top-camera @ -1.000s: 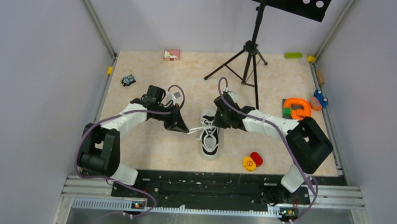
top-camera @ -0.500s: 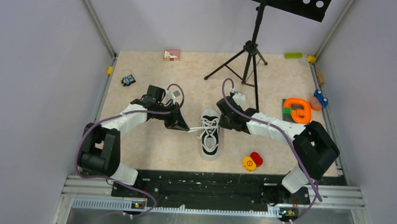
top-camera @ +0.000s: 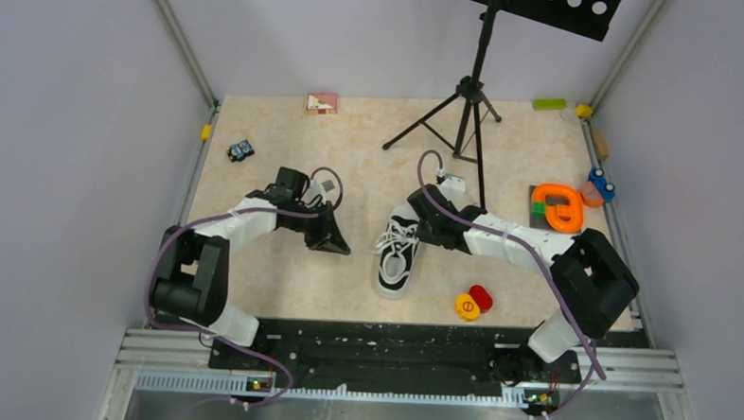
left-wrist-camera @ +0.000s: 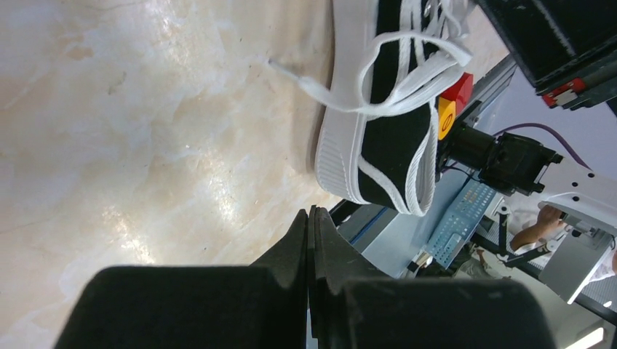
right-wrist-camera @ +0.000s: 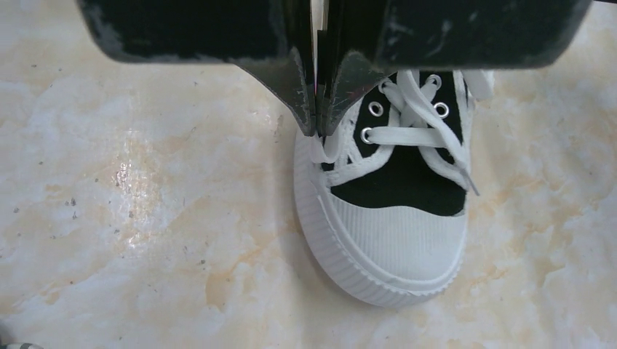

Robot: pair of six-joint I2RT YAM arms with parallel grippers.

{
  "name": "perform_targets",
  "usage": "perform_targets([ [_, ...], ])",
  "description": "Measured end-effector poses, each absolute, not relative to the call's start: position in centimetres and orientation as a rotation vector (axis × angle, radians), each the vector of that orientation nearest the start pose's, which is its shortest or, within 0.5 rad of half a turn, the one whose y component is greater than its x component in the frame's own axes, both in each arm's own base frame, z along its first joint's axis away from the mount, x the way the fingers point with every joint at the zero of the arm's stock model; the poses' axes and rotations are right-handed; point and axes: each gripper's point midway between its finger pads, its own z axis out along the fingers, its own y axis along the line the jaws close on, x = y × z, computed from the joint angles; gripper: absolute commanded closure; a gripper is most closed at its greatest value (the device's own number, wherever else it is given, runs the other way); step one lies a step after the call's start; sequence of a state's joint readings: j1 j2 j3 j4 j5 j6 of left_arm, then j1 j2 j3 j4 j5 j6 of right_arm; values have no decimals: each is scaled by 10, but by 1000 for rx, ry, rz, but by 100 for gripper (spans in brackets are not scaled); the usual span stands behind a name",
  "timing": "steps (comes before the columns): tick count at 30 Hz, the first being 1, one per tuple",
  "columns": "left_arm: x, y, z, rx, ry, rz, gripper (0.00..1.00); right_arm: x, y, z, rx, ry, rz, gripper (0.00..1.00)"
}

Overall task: Tie the shoes
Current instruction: Tie the shoelace on the shoe.

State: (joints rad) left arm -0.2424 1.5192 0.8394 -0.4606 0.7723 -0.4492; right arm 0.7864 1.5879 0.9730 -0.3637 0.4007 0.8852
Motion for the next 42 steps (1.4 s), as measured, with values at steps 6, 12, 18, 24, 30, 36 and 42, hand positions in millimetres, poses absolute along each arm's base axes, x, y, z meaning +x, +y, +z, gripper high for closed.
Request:
perform_targets([
  [6,234,-197,88,-36,2752,-1242,90,295,237,73,278,2412,228,100],
  [12,244,-225,102,21,2702,-1269,38,296,237,75,279,2407,233,100],
  [18,270,-248,102,-62,2636,-1318,40,296,238,76,279,2406,236,100],
  [24,283,-255,80,-140,2652,-1354,42,296,238,76,279,2405,238,100],
  [30,278,-259,56,-196,2734,-1397,51,296,239,76,278,2407,242,100],
  [36,284,-273,66,-200,2669,-1520,85,296,239,76,277,2408,246,100],
  [42,288,-279,76,-213,2609,-1602,100,295,239,75,277,2409,244,100],
])
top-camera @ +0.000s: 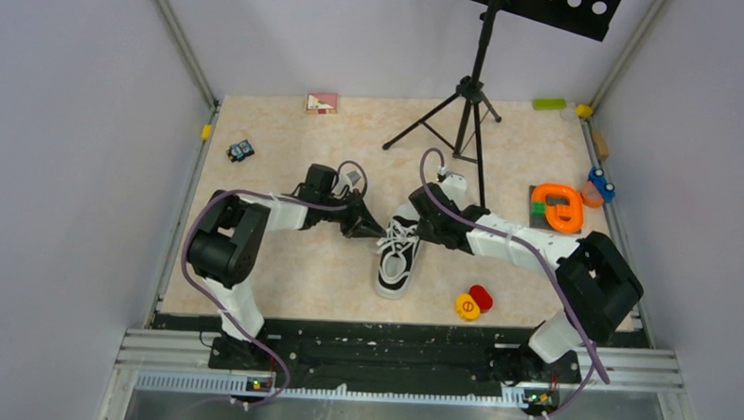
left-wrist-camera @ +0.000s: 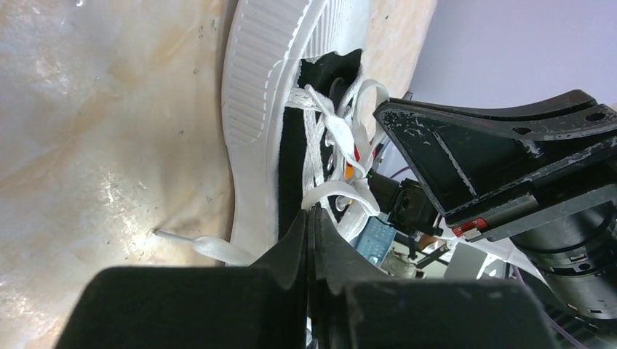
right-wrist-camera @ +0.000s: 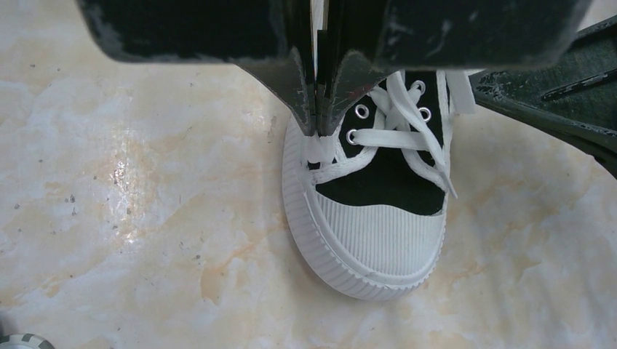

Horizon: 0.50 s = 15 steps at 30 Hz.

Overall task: Tie the shoes
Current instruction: Tie the shoelace on the shoe.

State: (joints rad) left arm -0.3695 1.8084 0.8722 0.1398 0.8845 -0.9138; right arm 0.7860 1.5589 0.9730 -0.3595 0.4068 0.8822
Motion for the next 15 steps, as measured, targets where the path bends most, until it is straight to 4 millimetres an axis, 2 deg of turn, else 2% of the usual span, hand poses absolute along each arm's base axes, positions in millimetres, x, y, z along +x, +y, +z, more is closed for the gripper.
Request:
perform_targets([
  [5,285,-272,81,-196,2618,-1523,100,295,238,76,280,2407,237,100],
  [10,287,-258,96,-157,2601,-1411,100,294,231,75,296,2407,229,100],
  [12,289,-255,96,-141,2607,-1376,100,295,229,75,303,2407,226,100],
  [15,284,-247,85,-138,2656,-1308,100,293,227,72,310,2413,222,100],
])
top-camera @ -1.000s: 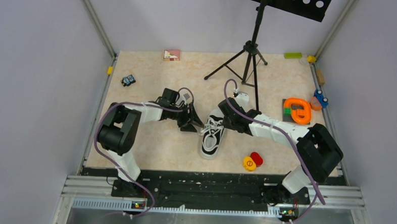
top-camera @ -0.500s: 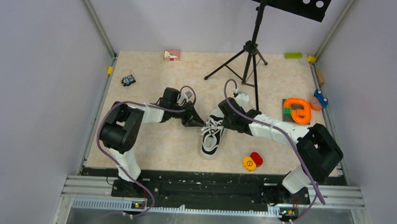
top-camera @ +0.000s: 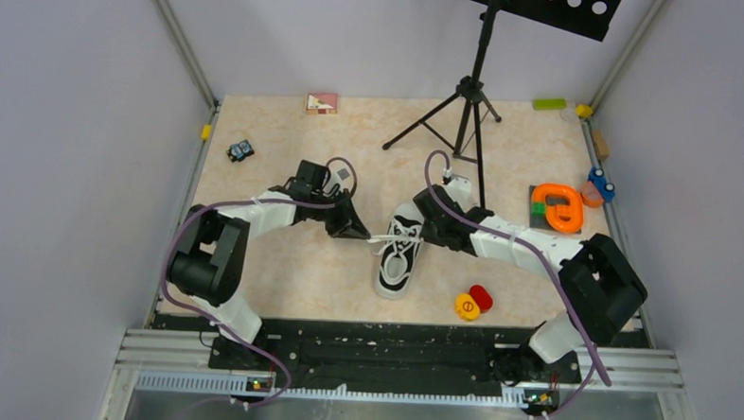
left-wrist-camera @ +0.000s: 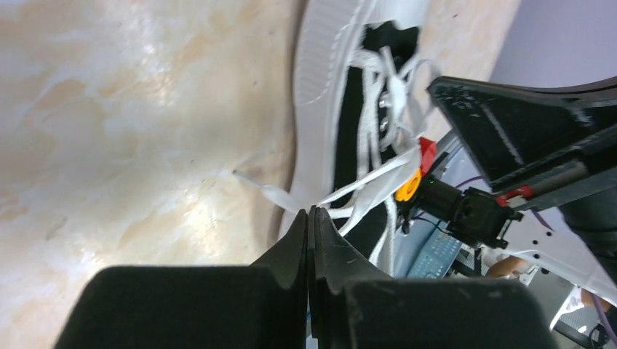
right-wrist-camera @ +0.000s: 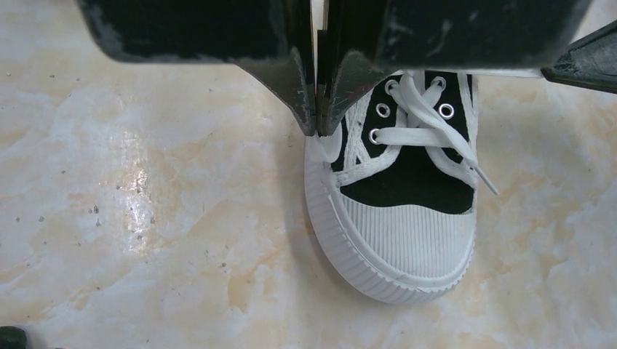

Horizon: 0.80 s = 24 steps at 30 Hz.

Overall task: Tie the shoes
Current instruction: Tie the shoelace on the shoe.

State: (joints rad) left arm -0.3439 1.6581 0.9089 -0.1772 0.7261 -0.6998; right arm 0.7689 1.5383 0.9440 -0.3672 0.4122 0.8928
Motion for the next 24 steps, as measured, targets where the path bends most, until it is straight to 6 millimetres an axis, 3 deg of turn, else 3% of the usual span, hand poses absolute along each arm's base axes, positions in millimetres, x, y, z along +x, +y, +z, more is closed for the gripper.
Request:
perform_targets([
  [11,265,-220,55,-155,2784,-1084,100,292,221,74,320,2411,211,100],
  [19,266,-212,74,-127,2729,-1039,100,289,217,69,321,2419,198,100],
  [20,266,-213,76,-124,2723,-1050,92,289,217,69,321,2420,197,100],
  [22,267,-216,79,-128,2712,-1079,54,290,217,69,323,2419,197,100],
  [23,267,-219,81,-129,2706,-1093,44,290,217,69,323,2419,197,100],
  [24,267,-222,83,-118,2701,-1106,41,290,217,69,323,2419,197,100],
])
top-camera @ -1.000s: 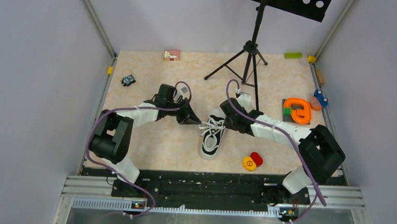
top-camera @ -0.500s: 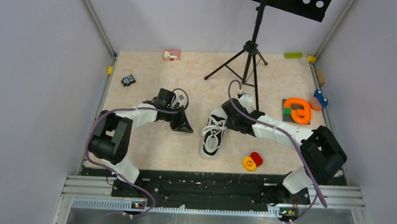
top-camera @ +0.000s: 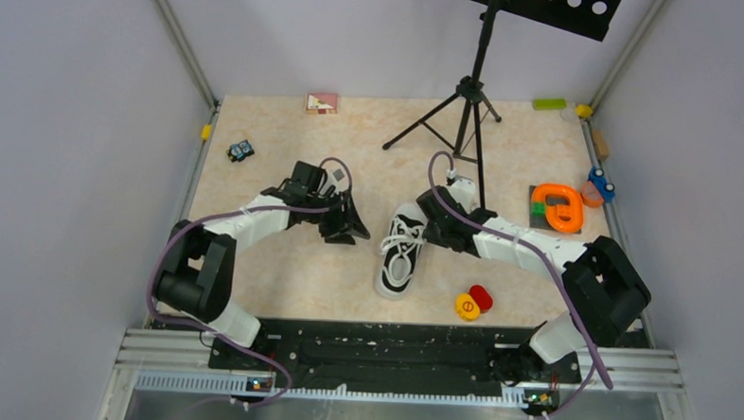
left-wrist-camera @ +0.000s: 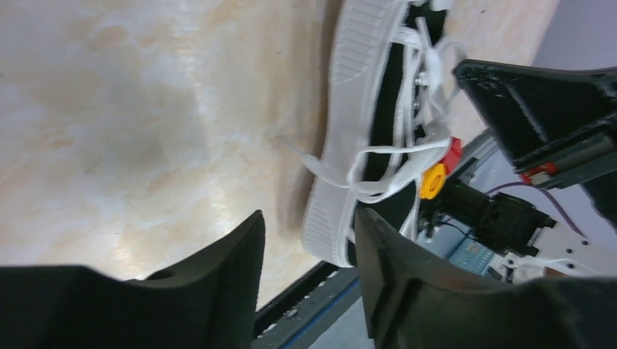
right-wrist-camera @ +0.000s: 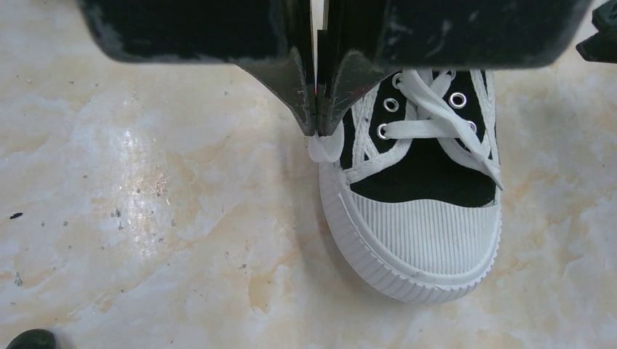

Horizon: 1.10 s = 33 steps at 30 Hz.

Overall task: Tie the shoes
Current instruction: Tie the shoelace on the shoe.

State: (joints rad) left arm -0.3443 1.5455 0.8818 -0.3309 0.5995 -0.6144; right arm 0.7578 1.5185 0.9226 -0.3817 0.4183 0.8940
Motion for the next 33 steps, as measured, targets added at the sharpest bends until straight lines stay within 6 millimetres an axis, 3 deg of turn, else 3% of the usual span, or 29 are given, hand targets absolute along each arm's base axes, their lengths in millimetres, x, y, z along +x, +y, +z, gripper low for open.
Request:
perform_targets([
  [6,272,-254,98,-53,2634,-1263,43,291,218,70,324,2414,204,100],
  [14,270,-267,72,-92,2700,-1384,49,292,219,71,326,2408,212,100],
  [21,269,-277,64,-98,2716,-1476,49,292,219,71,326,2408,212,100],
  [25,276,-287,73,-102,2645,-1585,61,292,219,71,327,2408,211,100],
  [30,278,-295,84,-99,2586,-1684,100,292,218,71,328,2408,206,100],
  [33,278,-296,86,-91,2575,-1701,100,291,216,70,335,2411,196,100],
])
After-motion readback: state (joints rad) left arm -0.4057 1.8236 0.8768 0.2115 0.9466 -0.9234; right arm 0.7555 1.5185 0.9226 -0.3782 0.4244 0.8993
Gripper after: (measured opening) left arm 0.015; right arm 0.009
